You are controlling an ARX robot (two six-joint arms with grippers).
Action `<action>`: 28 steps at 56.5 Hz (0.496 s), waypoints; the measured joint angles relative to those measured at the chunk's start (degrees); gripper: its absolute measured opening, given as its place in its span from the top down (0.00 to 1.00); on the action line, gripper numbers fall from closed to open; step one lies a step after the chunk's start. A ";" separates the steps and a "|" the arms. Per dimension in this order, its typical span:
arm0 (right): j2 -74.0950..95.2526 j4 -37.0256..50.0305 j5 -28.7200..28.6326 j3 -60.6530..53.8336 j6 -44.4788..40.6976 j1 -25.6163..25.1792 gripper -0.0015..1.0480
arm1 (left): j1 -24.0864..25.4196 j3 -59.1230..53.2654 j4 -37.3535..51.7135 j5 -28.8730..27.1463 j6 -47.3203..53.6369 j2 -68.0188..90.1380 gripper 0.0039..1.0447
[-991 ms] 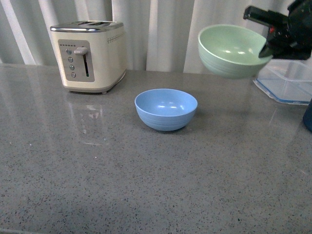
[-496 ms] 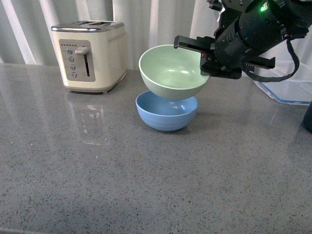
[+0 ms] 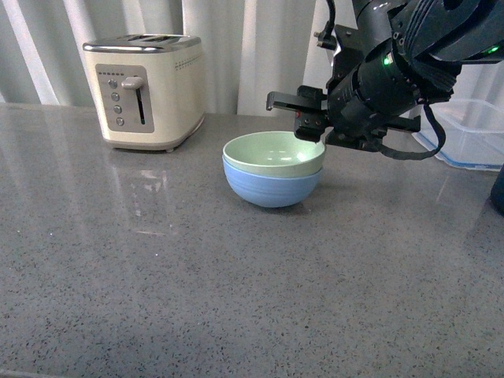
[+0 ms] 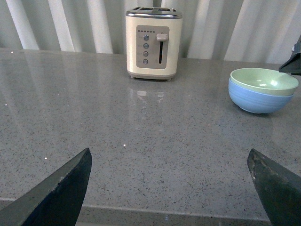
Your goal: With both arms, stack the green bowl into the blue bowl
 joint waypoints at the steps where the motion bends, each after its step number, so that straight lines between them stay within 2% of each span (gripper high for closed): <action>1: -0.55 0.37 -0.24 -0.33 0.00 -0.02 0.62 | 0.00 0.00 0.00 0.00 0.00 0.00 0.06; 7: -6.05 3.96 -2.67 -4.39 0.11 -0.20 0.40 | 0.00 0.00 0.00 0.00 0.00 0.00 0.06; 12: -12.92 10.67 -6.47 -10.75 0.87 -0.92 0.23 | 0.00 0.00 0.00 0.00 0.00 0.00 0.06; 15: -19.10 20.22 -11.10 -18.25 1.90 -2.36 0.11 | 0.00 0.00 0.00 0.00 0.00 0.00 0.06; 16: -21.64 26.51 -13.35 -22.18 2.84 -3.02 0.08 | 0.00 0.00 0.00 -0.02 0.00 0.00 0.06; 18: -24.22 33.64 -14.69 -26.36 3.39 -3.63 0.09 | 0.00 0.00 0.00 -0.13 0.00 0.00 0.06; 20: -25.70 36.61 -12.52 -28.26 2.60 -3.69 0.11 | 0.00 0.00 0.00 -0.11 0.00 0.00 0.06; 24: -29.07 38.58 1.77 -32.59 -3.72 -3.58 0.23 | 0.00 0.00 0.00 0.04 0.00 -0.04 0.06; 28: -31.54 40.76 9.07 -37.90 -8.96 -4.33 0.33 | 0.00 0.00 0.00 0.00 -0.02 0.00 0.06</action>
